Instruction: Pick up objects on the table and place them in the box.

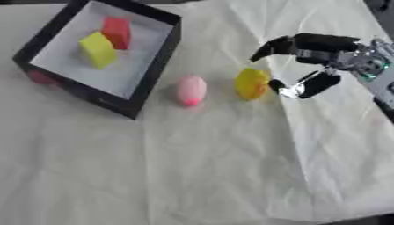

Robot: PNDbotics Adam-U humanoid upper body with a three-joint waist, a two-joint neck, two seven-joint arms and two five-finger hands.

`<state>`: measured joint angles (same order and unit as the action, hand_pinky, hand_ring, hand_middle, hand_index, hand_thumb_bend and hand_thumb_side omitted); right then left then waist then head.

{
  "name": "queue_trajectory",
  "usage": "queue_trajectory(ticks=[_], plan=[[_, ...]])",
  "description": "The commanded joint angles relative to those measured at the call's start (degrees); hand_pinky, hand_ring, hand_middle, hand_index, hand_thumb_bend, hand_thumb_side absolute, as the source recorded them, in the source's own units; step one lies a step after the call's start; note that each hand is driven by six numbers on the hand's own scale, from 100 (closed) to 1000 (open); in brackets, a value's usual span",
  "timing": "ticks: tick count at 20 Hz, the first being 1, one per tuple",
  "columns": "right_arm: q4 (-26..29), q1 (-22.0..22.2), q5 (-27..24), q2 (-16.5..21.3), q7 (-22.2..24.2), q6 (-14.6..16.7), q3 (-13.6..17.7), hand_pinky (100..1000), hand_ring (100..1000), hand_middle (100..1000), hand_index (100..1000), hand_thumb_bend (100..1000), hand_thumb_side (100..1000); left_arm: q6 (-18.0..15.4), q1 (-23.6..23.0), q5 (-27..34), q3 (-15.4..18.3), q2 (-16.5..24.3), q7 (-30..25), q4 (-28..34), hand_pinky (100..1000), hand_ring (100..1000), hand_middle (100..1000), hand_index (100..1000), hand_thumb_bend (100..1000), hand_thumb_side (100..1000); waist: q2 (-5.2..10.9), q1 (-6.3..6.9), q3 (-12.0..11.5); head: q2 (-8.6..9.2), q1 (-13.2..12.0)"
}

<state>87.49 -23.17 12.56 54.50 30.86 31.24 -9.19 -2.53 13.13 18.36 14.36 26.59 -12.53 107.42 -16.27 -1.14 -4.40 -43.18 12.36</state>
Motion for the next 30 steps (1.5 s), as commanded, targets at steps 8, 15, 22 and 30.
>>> queue_trajectory(ticks=[8,15,22,30], plan=[[-1.5,-0.8,2.8,-2.5,-1.5,1.0,0.8,1000,909,844,931,100,237,0.5,-0.3,-0.7,0.4,0.1,-0.2,0.4,778,724,715,799,100,585,1.18,-0.58,-0.4,-0.04,-0.6],[-3.6,-0.6,4.8,-4.8,-5.0,0.9,1.5,1000,903,840,930,100,187,0.7,-0.5,-1.1,0.4,-0.4,-0.4,0.3,777,723,712,791,100,589,0.89,-0.57,-0.6,0.3,-1.1],[-5.0,-1.1,2.6,-5.3,-3.3,-0.3,3.6,1000,907,847,935,100,171,0.6,-0.6,-1.3,0.7,-0.5,-0.8,0.0,780,725,712,790,100,590,0.5,-0.5,-0.6,0.03,-1.4],[-8.7,-2.4,3.5,-5.5,-1.2,0.0,3.7,1000,910,851,941,100,181,0.4,-0.7,-1.2,0.9,-0.7,-1.7,-0.2,798,727,710,789,100,589,0.1,-0.41,-1.0,0.31,-1.1]])
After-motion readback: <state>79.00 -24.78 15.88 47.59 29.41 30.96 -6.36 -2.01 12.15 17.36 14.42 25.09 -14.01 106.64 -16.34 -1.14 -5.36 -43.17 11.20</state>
